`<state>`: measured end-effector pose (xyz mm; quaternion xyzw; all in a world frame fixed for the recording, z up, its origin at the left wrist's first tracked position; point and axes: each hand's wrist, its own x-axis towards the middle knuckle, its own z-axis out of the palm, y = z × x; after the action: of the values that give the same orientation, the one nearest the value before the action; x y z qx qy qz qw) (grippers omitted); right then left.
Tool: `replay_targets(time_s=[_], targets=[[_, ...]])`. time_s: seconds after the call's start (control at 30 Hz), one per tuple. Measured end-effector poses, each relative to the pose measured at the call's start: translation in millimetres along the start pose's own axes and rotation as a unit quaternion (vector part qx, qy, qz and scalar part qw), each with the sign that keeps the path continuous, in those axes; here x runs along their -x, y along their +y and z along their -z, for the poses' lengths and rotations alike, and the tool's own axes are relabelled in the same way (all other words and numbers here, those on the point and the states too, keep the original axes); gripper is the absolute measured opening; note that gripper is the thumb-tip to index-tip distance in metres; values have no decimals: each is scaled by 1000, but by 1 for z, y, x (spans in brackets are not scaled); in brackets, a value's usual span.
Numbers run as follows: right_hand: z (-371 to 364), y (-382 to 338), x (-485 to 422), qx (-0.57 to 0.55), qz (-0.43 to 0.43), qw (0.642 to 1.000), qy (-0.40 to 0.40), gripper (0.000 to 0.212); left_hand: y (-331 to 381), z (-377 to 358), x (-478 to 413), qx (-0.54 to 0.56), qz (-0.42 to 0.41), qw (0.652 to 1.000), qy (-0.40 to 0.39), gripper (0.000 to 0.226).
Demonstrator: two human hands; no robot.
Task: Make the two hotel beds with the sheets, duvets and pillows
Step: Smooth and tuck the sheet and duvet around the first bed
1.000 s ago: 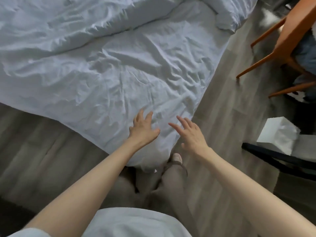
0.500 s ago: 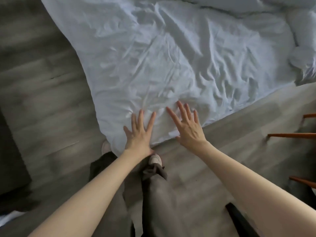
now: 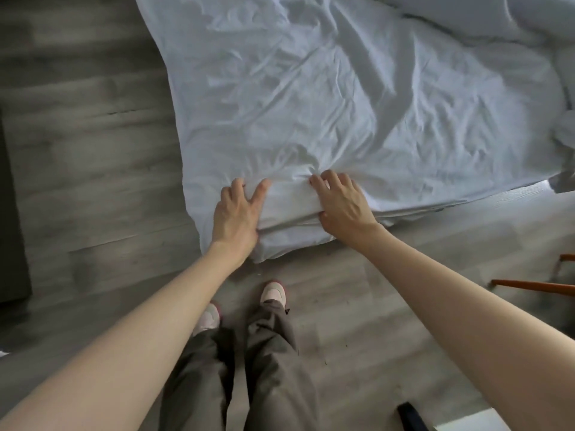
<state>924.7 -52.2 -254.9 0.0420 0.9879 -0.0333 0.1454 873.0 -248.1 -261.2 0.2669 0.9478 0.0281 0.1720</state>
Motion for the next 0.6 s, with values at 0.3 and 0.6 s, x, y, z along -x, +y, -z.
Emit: replay_targets(time_s=[0.3, 0.6], targets=[[4, -35, -4, -47, 34, 996, 69, 64, -19, 43, -9, 105, -31, 994, 6, 16], [97, -31, 20, -59, 66, 994, 62, 21, -7, 111, 23, 129, -63, 990, 6, 18]])
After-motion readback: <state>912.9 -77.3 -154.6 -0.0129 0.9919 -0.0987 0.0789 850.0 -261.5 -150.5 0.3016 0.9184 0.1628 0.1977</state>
